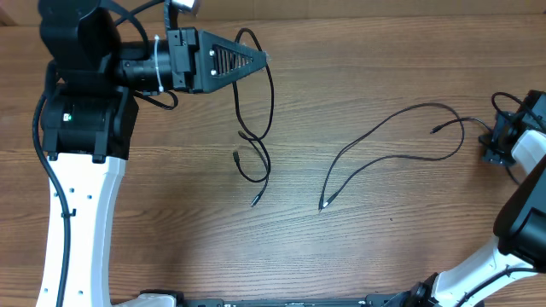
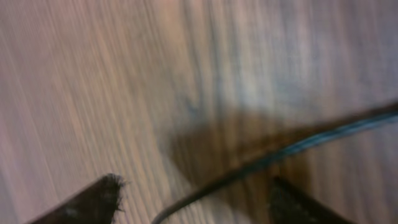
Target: Untangle cables
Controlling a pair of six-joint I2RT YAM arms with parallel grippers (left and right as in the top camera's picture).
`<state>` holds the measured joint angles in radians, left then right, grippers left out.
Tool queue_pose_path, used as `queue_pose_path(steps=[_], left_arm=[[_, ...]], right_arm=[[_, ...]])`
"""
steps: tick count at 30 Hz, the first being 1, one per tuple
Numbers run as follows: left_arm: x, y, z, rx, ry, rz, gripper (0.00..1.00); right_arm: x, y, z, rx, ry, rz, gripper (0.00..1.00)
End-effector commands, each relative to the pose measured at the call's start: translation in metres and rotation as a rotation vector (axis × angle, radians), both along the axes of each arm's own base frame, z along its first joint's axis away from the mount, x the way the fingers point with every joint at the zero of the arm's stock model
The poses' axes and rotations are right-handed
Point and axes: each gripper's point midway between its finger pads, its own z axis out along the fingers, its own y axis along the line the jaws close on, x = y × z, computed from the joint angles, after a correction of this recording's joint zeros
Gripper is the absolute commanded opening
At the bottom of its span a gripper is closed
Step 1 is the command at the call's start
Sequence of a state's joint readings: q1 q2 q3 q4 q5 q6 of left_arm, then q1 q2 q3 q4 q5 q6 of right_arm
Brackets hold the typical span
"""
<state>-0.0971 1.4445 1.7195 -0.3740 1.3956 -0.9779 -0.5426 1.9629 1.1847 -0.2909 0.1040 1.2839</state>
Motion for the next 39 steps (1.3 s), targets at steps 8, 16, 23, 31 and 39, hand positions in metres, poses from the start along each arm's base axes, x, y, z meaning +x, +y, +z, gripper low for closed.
queue_pose_path(steps=[8,16,23,31,39], left_arm=[[-0.001,-0.007,0.002,0.011,-0.08,0.008,0.11],[-0.003,-0.008,0.0,0.018,-0.128,-0.004,0.13],[-0.007,-0.007,-0.017,0.046,-0.092,-0.012,0.14],[-0.009,-0.007,-0.024,0.06,-0.115,-0.018,0.16],[-0.019,-0.007,-0.021,0.038,-0.116,-0.073,0.16]], right_arm=[[0.032,-0.004,-0.02,-0.041,-0.069,0.12,0.04],[0.061,-0.048,0.092,-0.427,-0.253,0.34,0.04],[-0.01,-0.133,0.196,-0.633,-0.361,0.121,0.04],[-0.099,-0.189,0.249,-0.771,-0.376,0.084,1.0],[-0.066,-0.149,0.264,-0.731,-0.565,0.36,1.0]])
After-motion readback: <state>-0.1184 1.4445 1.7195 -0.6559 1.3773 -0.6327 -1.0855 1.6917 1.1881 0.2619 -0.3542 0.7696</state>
